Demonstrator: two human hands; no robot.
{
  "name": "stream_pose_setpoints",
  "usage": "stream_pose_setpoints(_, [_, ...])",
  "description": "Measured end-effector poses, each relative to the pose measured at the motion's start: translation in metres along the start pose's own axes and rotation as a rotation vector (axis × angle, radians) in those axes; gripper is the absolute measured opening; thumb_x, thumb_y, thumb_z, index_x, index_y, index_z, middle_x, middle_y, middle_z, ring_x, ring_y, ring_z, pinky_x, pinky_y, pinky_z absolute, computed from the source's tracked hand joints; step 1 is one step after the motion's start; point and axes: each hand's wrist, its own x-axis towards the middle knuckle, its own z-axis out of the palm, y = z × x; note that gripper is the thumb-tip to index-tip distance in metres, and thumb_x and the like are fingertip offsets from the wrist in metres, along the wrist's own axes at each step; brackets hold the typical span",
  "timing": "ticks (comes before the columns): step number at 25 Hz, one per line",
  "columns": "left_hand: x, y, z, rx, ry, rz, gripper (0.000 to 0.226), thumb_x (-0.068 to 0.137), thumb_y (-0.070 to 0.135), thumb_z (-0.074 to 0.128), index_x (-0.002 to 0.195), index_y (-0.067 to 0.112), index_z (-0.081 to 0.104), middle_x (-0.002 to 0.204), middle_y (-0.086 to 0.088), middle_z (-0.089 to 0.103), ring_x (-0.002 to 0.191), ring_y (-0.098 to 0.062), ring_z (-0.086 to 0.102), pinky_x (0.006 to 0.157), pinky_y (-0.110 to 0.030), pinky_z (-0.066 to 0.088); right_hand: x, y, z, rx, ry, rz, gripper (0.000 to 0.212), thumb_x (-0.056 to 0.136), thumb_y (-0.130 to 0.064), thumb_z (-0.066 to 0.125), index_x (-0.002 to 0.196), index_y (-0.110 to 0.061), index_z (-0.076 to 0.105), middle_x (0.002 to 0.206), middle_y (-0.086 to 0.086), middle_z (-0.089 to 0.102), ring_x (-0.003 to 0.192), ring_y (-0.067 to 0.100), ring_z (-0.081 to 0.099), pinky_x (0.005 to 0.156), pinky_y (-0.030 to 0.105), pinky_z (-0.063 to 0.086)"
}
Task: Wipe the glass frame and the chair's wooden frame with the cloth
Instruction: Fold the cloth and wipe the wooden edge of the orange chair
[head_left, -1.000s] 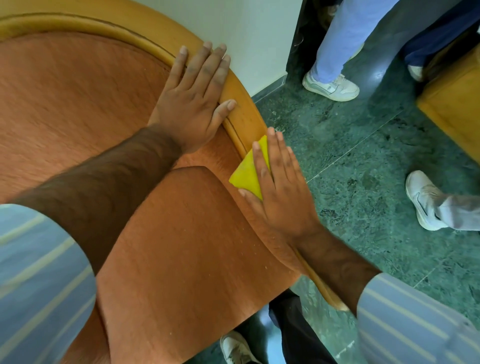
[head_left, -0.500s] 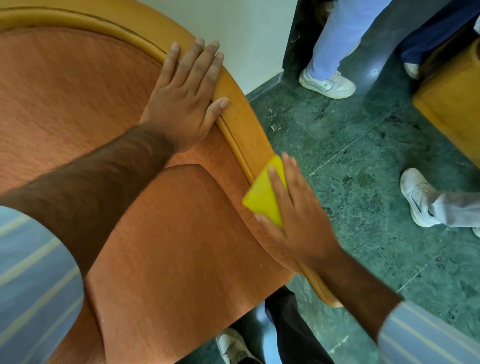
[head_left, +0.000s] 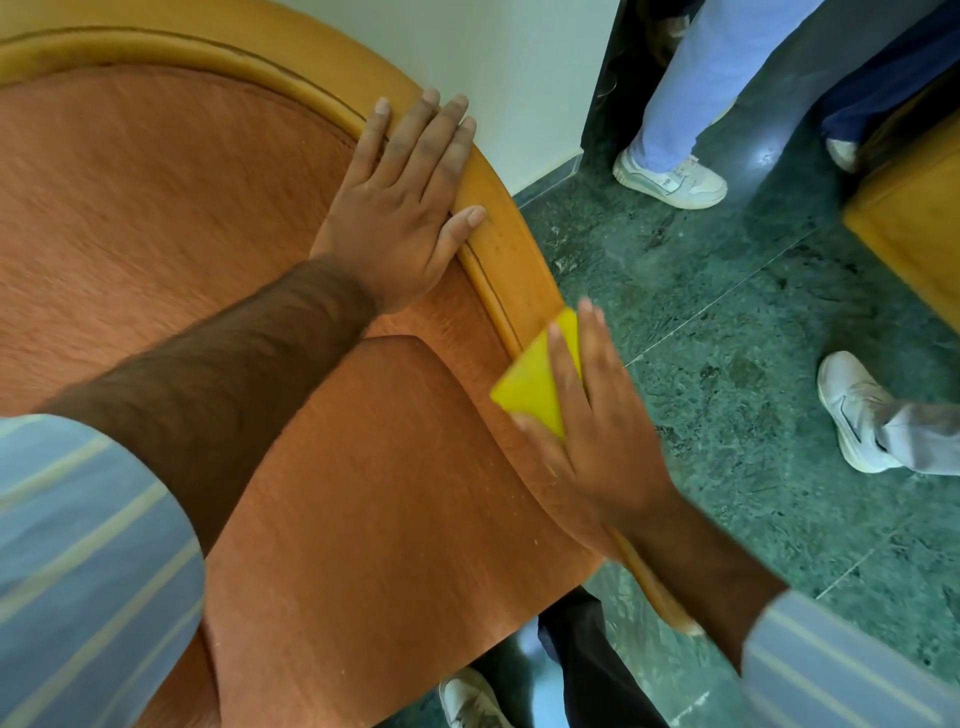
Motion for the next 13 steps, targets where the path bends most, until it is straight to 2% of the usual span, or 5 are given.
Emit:
stream_pose_setpoints(3, [-0.001,0.002,-0.006,-0.013,-0.058,-0.005,0.072,0.112,0.054,0.014,0.164,0.005,0.019,0.174,-0.014,0.021,0.163,-0.032,0.014,0.132,-0.056,0.010,0.073,-0.018,0.001,0.037,0.109,0.005,0.082,0.105,-0.051,0.056,0.162,0.001,0.029,0.170,0.033,0.018,0.161,0.045,0.016,0.130,0.050,0.027])
stream_pose_setpoints(6, [0.002,0.002,-0.017,-0.049,-0.152,-0.021,0.071,0.111,0.053,0.016,0.165,0.007,0.016,0.175,-0.012,0.017,0.164,-0.029,0.010,0.133,-0.054,0.007,0.085,-0.022,-0.003,0.094,0.097,-0.024,0.088,0.103,-0.056,0.055,0.165,-0.003,0.022,0.173,0.029,0.012,0.163,0.041,0.010,0.131,0.051,0.024])
stream_pose_setpoints(9, [-0.006,0.012,-0.031,-0.363,-0.066,-0.150,0.062,0.111,0.043,0.035,0.159,0.002,0.034,0.169,-0.016,0.032,0.160,-0.032,0.023,0.133,-0.046,0.015,0.077,-0.004,-0.021,0.456,0.052,0.078,0.104,0.094,-0.069,0.060,0.168,-0.017,0.009,0.178,0.011,0.004,0.166,0.023,0.003,0.135,0.037,0.012])
stream_pose_setpoints(11, [-0.028,0.029,-0.036,-0.588,0.131,-0.341,0.050,0.107,0.035,0.053,0.142,0.000,0.056,0.150,-0.019,0.054,0.144,-0.031,0.048,0.122,-0.038,0.037,0.075,0.016,-0.038,0.784,-0.001,0.386,0.110,0.079,-0.080,0.068,0.166,-0.031,0.021,0.173,-0.001,0.031,0.160,0.014,0.028,0.132,0.039,0.025])
stream_pose_setpoints(13, [-0.051,0.053,-0.038,-0.831,0.130,-0.613,0.042,0.101,0.040,0.064,0.128,0.008,0.065,0.127,-0.008,0.067,0.117,-0.017,0.064,0.098,-0.029,0.053,0.075,0.035,-0.050,0.885,-0.141,0.509,0.093,0.071,-0.071,0.080,0.150,-0.030,0.053,0.141,-0.011,0.067,0.134,0.008,0.060,0.118,0.044,0.048])
